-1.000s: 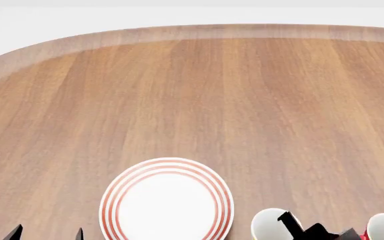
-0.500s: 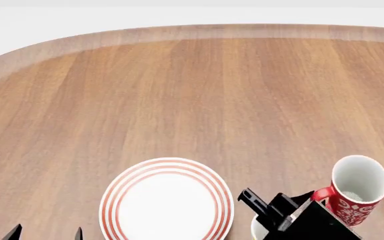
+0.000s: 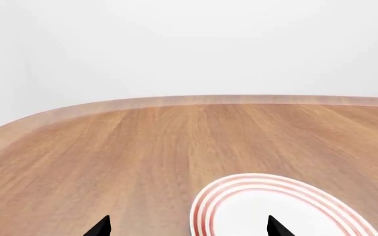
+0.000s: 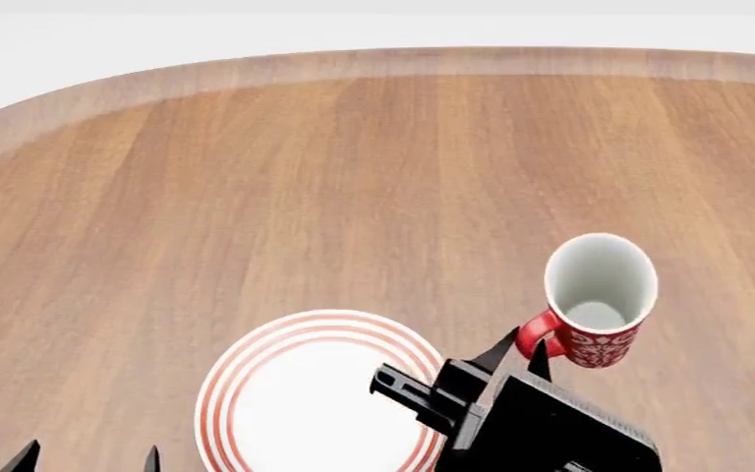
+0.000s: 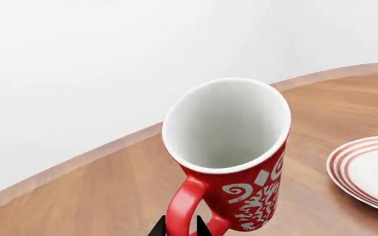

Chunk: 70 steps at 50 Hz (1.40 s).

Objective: Put the red mug on the left plate.

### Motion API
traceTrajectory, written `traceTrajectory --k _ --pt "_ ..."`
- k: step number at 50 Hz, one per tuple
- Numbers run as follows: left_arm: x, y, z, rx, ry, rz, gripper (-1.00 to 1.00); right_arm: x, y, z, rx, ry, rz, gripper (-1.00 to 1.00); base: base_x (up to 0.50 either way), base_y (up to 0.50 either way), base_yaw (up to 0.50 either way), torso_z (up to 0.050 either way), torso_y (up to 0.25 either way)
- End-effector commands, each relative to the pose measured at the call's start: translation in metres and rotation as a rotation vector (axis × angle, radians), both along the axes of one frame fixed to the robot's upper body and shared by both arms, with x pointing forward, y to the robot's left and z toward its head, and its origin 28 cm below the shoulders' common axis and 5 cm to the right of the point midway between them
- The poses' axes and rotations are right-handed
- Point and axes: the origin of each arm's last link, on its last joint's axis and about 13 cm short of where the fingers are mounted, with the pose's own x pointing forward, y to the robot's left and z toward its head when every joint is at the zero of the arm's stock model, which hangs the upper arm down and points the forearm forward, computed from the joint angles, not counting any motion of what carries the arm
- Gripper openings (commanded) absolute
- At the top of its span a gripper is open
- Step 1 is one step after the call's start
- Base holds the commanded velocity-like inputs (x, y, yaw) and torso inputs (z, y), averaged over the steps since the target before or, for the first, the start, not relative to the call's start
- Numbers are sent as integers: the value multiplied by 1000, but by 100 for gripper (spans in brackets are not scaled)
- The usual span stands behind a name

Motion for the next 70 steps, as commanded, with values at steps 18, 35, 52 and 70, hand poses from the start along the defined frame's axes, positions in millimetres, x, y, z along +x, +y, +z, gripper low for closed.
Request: traceTrajectory --k 18,35,52,70 --pt "1 1 0 -2 0 0 100 -1 3 -19 43 -61 415 -100 0 0 0 0 0" --pt "0 0 1 0 -2 2 100 2 -7 -39 18 3 567 -100 0 0 0 0 1" --pt "1 1 0 0 -2 2 100 6 -2 -51 -49 66 653 -100 0 0 0 0 0" --pt "1 1 1 -2 -2 4 100 17 3 -67 -62 118 692 -100 0 0 0 0 1"
